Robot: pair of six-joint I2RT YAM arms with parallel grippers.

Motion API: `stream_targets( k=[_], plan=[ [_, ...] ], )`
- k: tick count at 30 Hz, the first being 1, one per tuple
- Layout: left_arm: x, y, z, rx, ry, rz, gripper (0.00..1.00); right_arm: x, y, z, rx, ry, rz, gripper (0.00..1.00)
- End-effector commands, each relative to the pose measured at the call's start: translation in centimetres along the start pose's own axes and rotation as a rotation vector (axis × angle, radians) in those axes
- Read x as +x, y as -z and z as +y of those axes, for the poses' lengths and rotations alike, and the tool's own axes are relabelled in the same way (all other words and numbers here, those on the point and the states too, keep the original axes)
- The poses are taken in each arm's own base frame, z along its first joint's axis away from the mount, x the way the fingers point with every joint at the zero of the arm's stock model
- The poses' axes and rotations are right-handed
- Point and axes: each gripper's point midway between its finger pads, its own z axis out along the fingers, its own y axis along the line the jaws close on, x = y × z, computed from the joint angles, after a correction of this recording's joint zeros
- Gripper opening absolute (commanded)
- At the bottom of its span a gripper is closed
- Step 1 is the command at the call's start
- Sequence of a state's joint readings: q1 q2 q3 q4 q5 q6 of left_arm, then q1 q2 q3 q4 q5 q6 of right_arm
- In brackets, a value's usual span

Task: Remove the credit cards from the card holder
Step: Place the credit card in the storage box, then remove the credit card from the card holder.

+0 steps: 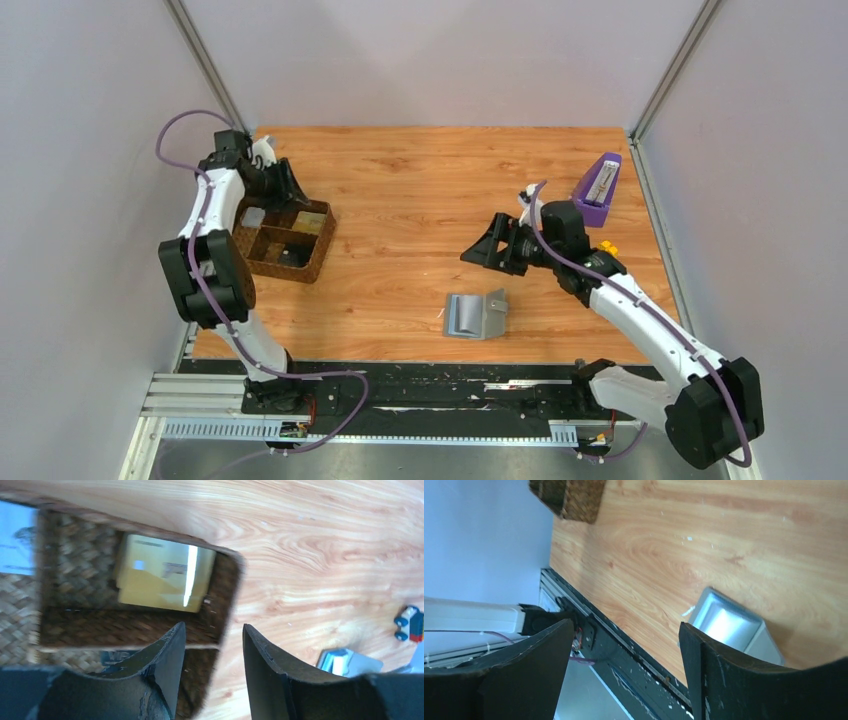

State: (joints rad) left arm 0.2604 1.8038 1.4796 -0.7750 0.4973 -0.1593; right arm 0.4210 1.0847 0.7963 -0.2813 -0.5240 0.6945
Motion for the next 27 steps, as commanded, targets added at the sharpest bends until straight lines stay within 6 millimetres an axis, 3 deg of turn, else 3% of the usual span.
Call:
stream_targets(
  k=[1, 7, 10, 14, 18, 27],
  plan=[
    [0.7, 3.8, -6.8, 0.059, -0.153, -0.074, 0.54, 3.0, -0.5, -2.3, 0.139, -0.008, 0.026, 0.77],
    [5.7, 4.6, -14.9, 0.226, -0.325, -0.043, 0.54, 7.0, -1.9, -4.0, 0.357, 0.015, 0.082, 0.81],
    [8.0, 4.9, -17.3, 0.322, -0.359, -0.013, 0.55, 8.6, -2.3, -7.0, 0.567, -0.028, 0.098, 0.81],
    [10.5, 5.0, -19.1, 0.425, -0.367, 0.015, 0.55, 9.8, -3.4, -8.0, 0.642, -0.056, 0.125, 0.81],
    [13.3, 4.2, -18.8, 0.466, -0.336, 0.051, 0.55, 10.7, -4.5, -8.5, 0.7, 0.0, 0.151, 0.79],
    [16.5, 3.5, -18.1, 0.476, -0.31, 0.094, 0.52, 13.1, -5.5, -10.9, 0.823, 0.018, 0.196, 0.62]
  ],
)
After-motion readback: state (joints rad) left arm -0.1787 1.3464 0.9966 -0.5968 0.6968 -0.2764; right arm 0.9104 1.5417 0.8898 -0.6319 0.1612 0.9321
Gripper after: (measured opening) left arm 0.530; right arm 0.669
